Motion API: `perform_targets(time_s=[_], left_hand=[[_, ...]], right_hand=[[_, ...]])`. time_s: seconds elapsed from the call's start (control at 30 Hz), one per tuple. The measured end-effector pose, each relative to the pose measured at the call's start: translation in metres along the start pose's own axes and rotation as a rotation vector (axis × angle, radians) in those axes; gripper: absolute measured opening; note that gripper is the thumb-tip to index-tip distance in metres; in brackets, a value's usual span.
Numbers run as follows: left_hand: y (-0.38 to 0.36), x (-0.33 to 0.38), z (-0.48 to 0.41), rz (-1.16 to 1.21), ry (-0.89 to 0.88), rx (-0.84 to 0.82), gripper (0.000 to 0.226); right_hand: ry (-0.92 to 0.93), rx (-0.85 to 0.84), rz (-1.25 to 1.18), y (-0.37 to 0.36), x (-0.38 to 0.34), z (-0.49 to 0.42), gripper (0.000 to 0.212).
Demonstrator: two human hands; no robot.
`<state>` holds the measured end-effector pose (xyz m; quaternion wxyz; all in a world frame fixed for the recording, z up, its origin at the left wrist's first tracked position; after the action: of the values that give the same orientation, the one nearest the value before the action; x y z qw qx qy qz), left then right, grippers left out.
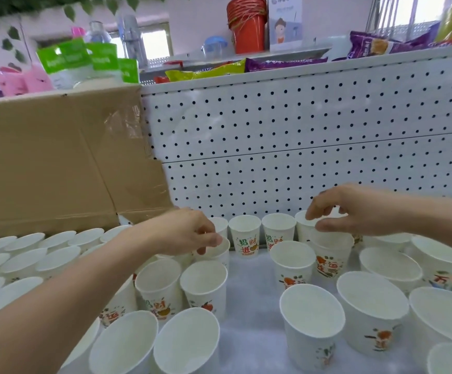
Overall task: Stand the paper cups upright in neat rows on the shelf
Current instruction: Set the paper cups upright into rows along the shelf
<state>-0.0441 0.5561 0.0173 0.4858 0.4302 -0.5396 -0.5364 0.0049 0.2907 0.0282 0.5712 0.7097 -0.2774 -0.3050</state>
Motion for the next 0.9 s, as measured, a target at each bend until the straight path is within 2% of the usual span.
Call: perform_targets(time_s=[0.27,0.37,0.43,0.53,0.63,0.77,0.9], left_hand=[[0.009,0.012,0.021,0.147,-0.12,0.119,0.026],[0.016,0.038,0.016,0.229,-0.183,0.205,0.022],[0.013,0.064,0.009,0.257,-0.253,0.195,0.02],[-0.003,0.098,-0.003,0.213,-0.33,0.098,0.026],[-0.014,0.11,-0.016,0.084,-0.344,0.091,0.023],[-0.011,0.093,-0.022,0.053,-0.319,0.123,0.013],[-0.005,0.06,-0.02,-0.005,-0.23,0.138,0.012]], right_hand=[[-0.007,-0.027,-0.009,-0.002,0.001,0.006,0.022],[-0.028,-0.07,0.016,-0.005,-0.002,0.004,0.023],[-0.023,-0.072,-0.003,-0.004,-0.004,0.005,0.02],[-0.025,-0.106,0.026,-0.003,-0.002,0.009,0.022],[-0.053,-0.157,0.224,-0.012,0.003,0.012,0.025],[0.042,-0.12,0.29,-0.027,-0.007,0.009,0.007],[0.14,-0.097,0.232,-0.034,-0.022,0.001,0.011]])
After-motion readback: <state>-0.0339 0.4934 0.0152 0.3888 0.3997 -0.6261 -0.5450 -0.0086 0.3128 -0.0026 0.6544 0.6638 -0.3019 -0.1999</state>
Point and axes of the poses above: each hand's wrist, its own z-axis away from the middle knuckle, its own y-axis out of the back of the hand, x = y × z, the point moved 5 cm from there along -z, towards the middle knuckle, and after that the axes turned 3 degrees about y, right-handed, at the moved point
